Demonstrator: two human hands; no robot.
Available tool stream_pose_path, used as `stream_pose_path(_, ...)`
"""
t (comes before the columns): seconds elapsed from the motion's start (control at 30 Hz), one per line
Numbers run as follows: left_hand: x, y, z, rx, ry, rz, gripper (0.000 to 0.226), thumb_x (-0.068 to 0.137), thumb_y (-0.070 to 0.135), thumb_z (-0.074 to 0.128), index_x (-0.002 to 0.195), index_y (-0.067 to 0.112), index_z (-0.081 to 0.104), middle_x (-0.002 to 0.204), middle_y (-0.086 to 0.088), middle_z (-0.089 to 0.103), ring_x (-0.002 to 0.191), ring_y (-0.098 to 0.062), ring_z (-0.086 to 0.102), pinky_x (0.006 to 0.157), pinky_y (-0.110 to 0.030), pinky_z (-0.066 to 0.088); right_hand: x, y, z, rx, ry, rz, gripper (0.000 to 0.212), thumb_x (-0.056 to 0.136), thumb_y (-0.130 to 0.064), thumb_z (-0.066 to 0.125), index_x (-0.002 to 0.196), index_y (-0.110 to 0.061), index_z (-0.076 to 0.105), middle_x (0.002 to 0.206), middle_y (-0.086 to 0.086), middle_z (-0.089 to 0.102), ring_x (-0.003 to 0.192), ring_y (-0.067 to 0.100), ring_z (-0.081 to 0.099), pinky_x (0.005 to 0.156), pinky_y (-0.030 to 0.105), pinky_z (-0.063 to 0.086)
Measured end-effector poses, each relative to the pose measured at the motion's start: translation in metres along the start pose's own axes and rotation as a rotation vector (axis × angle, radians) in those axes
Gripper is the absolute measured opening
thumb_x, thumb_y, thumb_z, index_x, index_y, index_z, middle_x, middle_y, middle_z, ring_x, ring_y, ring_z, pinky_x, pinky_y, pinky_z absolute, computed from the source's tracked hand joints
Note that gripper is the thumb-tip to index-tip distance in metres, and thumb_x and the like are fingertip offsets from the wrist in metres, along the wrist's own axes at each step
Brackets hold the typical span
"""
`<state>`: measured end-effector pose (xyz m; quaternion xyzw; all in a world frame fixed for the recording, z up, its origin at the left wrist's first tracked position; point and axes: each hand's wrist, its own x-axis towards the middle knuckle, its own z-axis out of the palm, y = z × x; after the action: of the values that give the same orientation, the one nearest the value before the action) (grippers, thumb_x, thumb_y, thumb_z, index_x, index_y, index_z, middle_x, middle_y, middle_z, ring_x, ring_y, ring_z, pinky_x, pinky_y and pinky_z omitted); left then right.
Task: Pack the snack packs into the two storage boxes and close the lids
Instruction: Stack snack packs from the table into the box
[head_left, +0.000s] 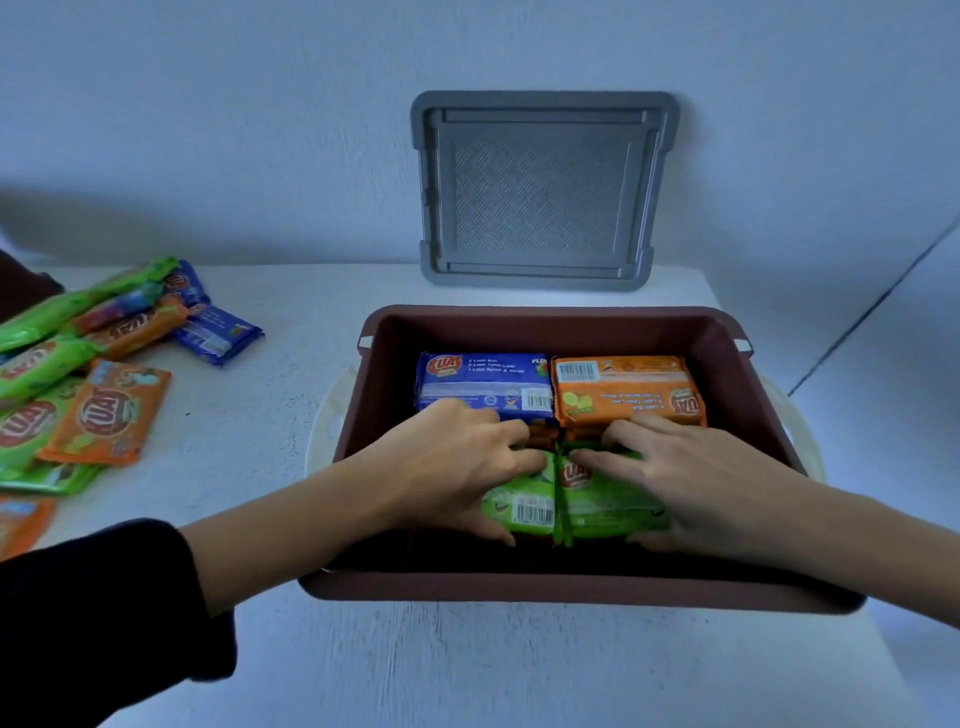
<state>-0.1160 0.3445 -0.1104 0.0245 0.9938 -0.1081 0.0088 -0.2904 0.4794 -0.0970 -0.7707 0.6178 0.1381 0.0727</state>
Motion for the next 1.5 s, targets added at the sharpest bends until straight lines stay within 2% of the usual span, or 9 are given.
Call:
stream_pose_path(0.2,0.001,0.002,-0.004,0.098,-0.08,0.04,0.056,0.06,0.076,0.061,0.086,0.027,0.071,0.08,0.008,0.067,0.07,-0.011,0.062,0.047,-0.02,0.046,0.001,0.001,0.0,0.02,0.007,0.006,0.07,0.086,-0.047,0.053,0.145,-0.035,0.017,0.137,-0.005,0.025,0.128,0.011,0.028,0.092,0.024,0.041)
stream_pose_path(0.33,0.004,0.004,-0.003,-0.051,-0.177,-0.092,0.059,0.084,0.057,0.052,0.127,0.016,0.052,0.124,-0.004,0.054,0.11,-0.022,0.053,0.076,-0.036,0.05,0.002,0.001,0.0,0.05,0.016,0.009,0.07,0.086,-0.045,0.054,0.145,-0.034,0.019,0.137,-0.004,0.029,0.127,0.012,0.031,0.094,0.024,0.04)
stream_pose_path(0.4,0.006,0.004,-0.004,-0.144,-0.242,-0.135,0.061,0.087,0.052,0.051,0.135,0.016,0.043,0.134,-0.004,0.046,0.121,-0.022,0.046,0.089,-0.038,0.047,0.002,0.002,0.001,0.047,-0.002,0.006,0.07,0.087,-0.046,0.053,0.146,-0.034,0.016,0.137,-0.005,0.028,0.127,0.012,0.03,0.096,0.023,0.038)
stream_pose_path(0.57,0.006,0.004,-0.002,-0.217,-0.202,-0.099,0.061,0.084,0.052,0.056,0.132,0.015,0.049,0.13,-0.005,0.05,0.118,-0.022,0.047,0.093,-0.039,0.046,0.003,0.004,-0.001,0.098,0.02,0.022,0.069,0.083,-0.057,0.052,0.143,-0.038,0.024,0.133,-0.01,0.034,0.123,0.007,0.037,0.095,0.021,0.036)
stream_pose_path(0.77,-0.014,-0.004,-0.014,-0.494,0.219,-0.168,0.04,0.083,0.044,0.056,0.106,0.014,0.068,0.099,-0.002,0.069,0.087,-0.017,0.065,0.073,-0.031,0.053,0.007,0.006,-0.021,0.26,0.213,0.009,0.058,0.078,-0.053,0.06,0.131,-0.036,0.047,0.12,-0.013,0.05,0.113,0.004,0.048,0.096,0.024,0.042)
stream_pose_path(0.87,-0.038,-0.02,-0.029,-0.57,0.367,-0.306,0.033,0.086,0.036,0.055,0.106,0.014,0.068,0.095,0.001,0.068,0.083,-0.009,0.063,0.072,-0.024,0.049,0.019,0.003,-0.043,0.29,0.305,-0.012,0.055,0.074,-0.051,0.064,0.126,-0.034,0.054,0.111,-0.015,0.054,0.104,0.002,0.052,0.091,0.022,0.045)
stream_pose_path(1.0,-0.095,-0.05,-0.037,-0.521,0.482,-0.533,0.027,0.087,0.032,0.057,0.103,0.014,0.07,0.093,0.008,0.066,0.081,-0.004,0.061,0.074,-0.022,0.05,0.053,-0.016,-0.077,0.324,0.419,-0.086,0.048,0.076,-0.041,0.067,0.123,-0.037,0.056,0.108,-0.019,0.052,0.098,-0.002,0.051,0.079,0.006,0.037)
stream_pose_path(1.33,-0.266,-0.071,-0.025,-0.305,0.549,-1.224,0.026,0.08,0.026,0.066,0.103,0.014,0.071,0.099,0.0,0.067,0.087,-0.006,0.059,0.074,-0.003,0.036,0.208,-0.117,-0.127,0.342,0.479,-0.437,0.054,0.08,-0.032,0.069,0.131,-0.029,0.05,0.113,0.003,0.054,0.104,0.017,0.051,0.085,0.022,0.037)
stream_pose_path(1.5,-0.329,-0.066,0.011,-0.34,0.362,-1.555,0.031,0.083,0.021,0.065,0.114,0.017,0.065,0.115,-0.005,0.063,0.106,-0.019,0.058,0.088,-0.024,0.039,0.281,-0.177,-0.123,0.287,0.404,-0.52,0.059,0.081,-0.028,0.066,0.136,-0.023,0.045,0.122,0.008,0.049,0.117,0.022,0.043,0.089,0.019,0.029)
